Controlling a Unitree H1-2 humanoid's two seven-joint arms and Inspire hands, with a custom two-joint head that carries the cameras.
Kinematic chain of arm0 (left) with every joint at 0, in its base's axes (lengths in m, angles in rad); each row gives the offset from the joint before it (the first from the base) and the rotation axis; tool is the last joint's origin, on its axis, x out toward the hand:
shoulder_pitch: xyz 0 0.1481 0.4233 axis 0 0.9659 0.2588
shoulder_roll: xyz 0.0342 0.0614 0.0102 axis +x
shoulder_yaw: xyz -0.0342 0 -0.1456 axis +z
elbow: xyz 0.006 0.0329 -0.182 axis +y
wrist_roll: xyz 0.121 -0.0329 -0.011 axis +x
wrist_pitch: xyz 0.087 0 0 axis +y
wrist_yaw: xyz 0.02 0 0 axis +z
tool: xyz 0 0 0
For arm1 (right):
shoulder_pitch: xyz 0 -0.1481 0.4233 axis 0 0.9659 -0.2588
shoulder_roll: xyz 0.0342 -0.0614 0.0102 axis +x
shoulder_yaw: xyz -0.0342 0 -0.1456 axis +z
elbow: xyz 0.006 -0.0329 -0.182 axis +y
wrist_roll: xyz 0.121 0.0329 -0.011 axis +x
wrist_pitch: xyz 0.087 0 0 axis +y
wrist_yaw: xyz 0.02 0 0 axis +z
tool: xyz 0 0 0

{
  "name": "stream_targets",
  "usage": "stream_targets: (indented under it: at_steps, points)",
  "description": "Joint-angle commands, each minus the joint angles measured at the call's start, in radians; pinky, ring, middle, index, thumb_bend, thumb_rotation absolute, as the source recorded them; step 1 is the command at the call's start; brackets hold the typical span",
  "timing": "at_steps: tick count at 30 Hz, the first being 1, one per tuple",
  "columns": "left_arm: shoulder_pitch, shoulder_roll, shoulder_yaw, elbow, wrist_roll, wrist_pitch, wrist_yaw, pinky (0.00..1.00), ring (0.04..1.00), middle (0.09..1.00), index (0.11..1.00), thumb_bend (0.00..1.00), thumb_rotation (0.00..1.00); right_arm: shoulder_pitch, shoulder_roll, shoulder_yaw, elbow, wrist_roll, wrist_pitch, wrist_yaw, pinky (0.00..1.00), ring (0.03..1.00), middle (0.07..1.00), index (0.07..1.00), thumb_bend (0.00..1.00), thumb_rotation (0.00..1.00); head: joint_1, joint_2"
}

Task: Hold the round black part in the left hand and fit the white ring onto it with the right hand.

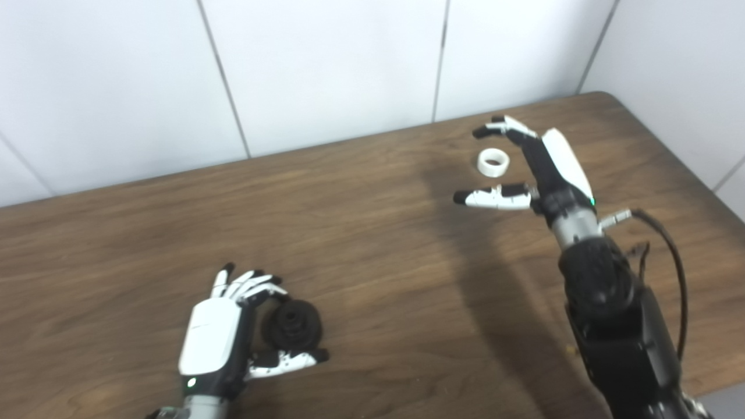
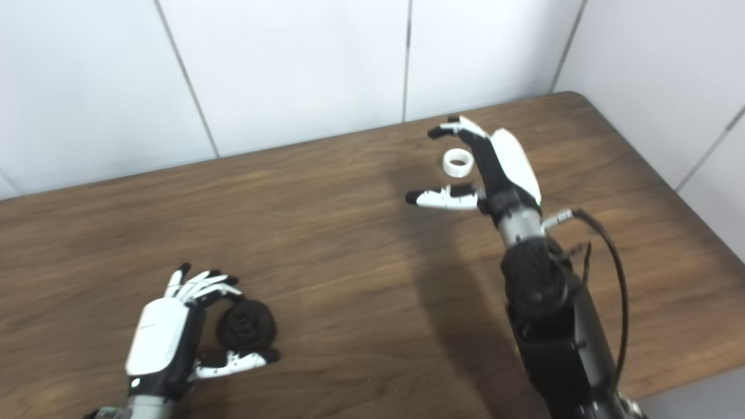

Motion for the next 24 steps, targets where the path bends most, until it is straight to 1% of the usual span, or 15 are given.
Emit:
stream_targets:
  at_steps: [1, 4, 5, 7, 9, 14, 19, 24]
  points:
    - [0.022, 0.022, 0.008, 0.030, -0.007, -0.017, 0.015, 1.00, 0.842, 0.748, 0.483, 0.52, 0.05, -0.055, -0.040, -0.015, 0.006, -0.035, -0.008, 0.028, 0.88, 0.930, 0.913, 0.704, 0.79, 0.18, -0.004, 0.001]
    - [0.023, 0.022, 0.010, 0.032, -0.006, -0.011, 0.008, 1.00, 0.841, 0.748, 0.483, 0.52, 0.05, -0.090, -0.063, -0.032, 0.046, -0.047, -0.008, 0.052, 0.88, 0.935, 0.918, 0.699, 0.79, 0.15, -0.010, 0.002]
    - [0.025, 0.022, 0.010, 0.035, -0.006, -0.011, 0.007, 1.00, 0.841, 0.748, 0.483, 0.52, 0.05, -0.101, -0.069, -0.036, 0.060, -0.046, -0.008, 0.054, 0.87, 0.934, 0.918, 0.696, 0.79, 0.15, -0.010, 0.002]
    - [0.026, 0.024, 0.010, 0.045, -0.004, -0.012, 0.007, 1.00, 0.840, 0.749, 0.483, 0.52, 0.05, -0.118, -0.080, -0.038, 0.083, -0.049, -0.008, 0.057, 0.87, 0.936, 0.918, 0.692, 0.80, 0.15, -0.010, 0.002]
    - [0.025, 0.024, 0.010, 0.055, -0.005, -0.012, 0.006, 1.00, 0.840, 0.748, 0.483, 0.52, 0.05, -0.130, -0.099, -0.027, 0.105, -0.051, -0.010, 0.053, 0.87, 0.926, 0.907, 0.691, 0.80, 0.18, -0.010, 0.002]
    - [0.028, 0.027, 0.003, 0.073, 0.012, -0.007, 0.008, 1.00, 0.840, 0.749, 0.483, 0.52, 0.05, -0.152, -0.119, -0.015, 0.132, -0.064, -0.009, 0.053, 0.83, 0.912, 0.894, 0.687, 0.80, 0.20, -0.009, -0.001]
    - [0.025, 0.027, -0.004, 0.107, 0.029, -0.018, 0.035, 1.00, 0.833, 0.746, 0.484, 0.52, 0.05, -0.171, -0.125, -0.015, 0.162, -0.068, -0.008, 0.063, 0.82, 0.899, 0.884, 0.697, 0.83, 0.21, -0.008, -0.012]
    - [0.023, 0.025, -0.009, 0.144, 0.031, -0.028, 0.070, 1.00, 0.829, 0.740, 0.484, 0.52, 0.05, -0.185, -0.118, -0.029, 0.189, -0.082, -0.008, 0.093, 0.85, 0.912, 0.899, 0.713, 0.85, 0.19, -0.004, -0.022]
